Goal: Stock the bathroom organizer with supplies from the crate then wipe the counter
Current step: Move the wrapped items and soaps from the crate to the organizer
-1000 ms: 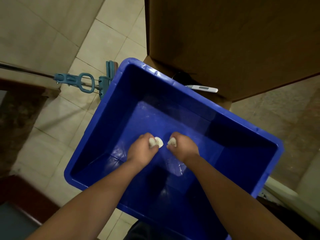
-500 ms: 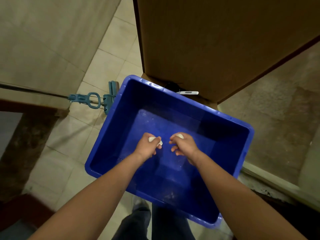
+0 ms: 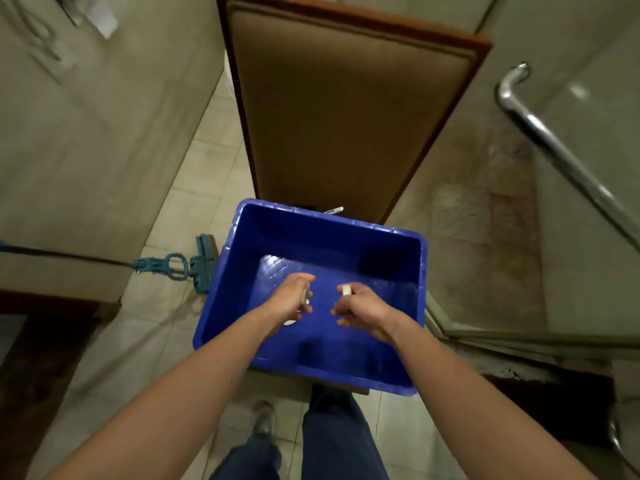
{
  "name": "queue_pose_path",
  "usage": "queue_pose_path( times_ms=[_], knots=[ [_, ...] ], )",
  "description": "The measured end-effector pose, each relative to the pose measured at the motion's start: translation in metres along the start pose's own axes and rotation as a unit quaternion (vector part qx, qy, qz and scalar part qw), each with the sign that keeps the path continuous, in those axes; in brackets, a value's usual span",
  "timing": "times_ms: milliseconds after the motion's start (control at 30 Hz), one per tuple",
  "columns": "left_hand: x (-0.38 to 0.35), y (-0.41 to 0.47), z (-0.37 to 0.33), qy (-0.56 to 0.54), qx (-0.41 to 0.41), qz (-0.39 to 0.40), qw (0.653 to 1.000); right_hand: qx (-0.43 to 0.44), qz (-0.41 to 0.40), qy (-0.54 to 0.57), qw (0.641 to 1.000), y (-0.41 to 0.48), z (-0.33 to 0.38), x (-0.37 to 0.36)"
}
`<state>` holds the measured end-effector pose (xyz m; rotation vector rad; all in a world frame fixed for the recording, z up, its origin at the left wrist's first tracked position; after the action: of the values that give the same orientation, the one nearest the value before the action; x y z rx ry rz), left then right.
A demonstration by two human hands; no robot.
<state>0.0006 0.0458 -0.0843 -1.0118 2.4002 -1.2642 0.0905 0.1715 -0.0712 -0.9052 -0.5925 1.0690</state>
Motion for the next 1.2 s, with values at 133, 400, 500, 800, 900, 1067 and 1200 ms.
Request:
queue_pose_path(
  times_ms=[133,400,500,800,900,1067,1200],
  knots=[
    [0.001,-0.037,-0.015,0.042,-0.053,0.033,0.997,0.076,-0.017,0.03,0.997,-0.051,0.004,-0.005],
    [0.009,-0.111,-0.046,0.101,-0.161,0.066,0.98,0.224,-0.181,-0.054,0.956,-0.148,0.006,-0.001],
    [0.007,-0.134,-0.06,0.144,-0.203,0.076,0.966,0.251,-0.233,-0.117,0.932,-0.176,0.007,0.006],
    [-0.034,-0.205,-0.095,0.389,-0.386,0.087,0.832,0.261,-0.376,-0.217,0.862,-0.27,-0.016,0.032],
    [-0.062,-0.23,-0.105,0.453,-0.437,0.084,0.772,0.256,-0.421,-0.207,0.845,-0.302,-0.033,0.047],
    [-0.117,-0.269,-0.116,0.496,-0.498,0.088,0.706,0.236,-0.505,-0.206,0.804,-0.354,-0.064,0.079],
    [-0.163,-0.299,-0.123,0.533,-0.537,0.102,0.647,0.217,-0.556,-0.186,0.781,-0.394,-0.089,0.103]
  ],
)
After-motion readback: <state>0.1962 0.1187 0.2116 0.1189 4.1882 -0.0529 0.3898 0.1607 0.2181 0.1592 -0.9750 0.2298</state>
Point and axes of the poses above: each hand's wrist, its own y-axis towards the middle knuckle, its own x-axis out of the back of the hand, z = x × y, the point moved 5 cm from there along y, towards the middle knuckle, and after that the axes turned 4 degrees about y, right-handed, at the moved point
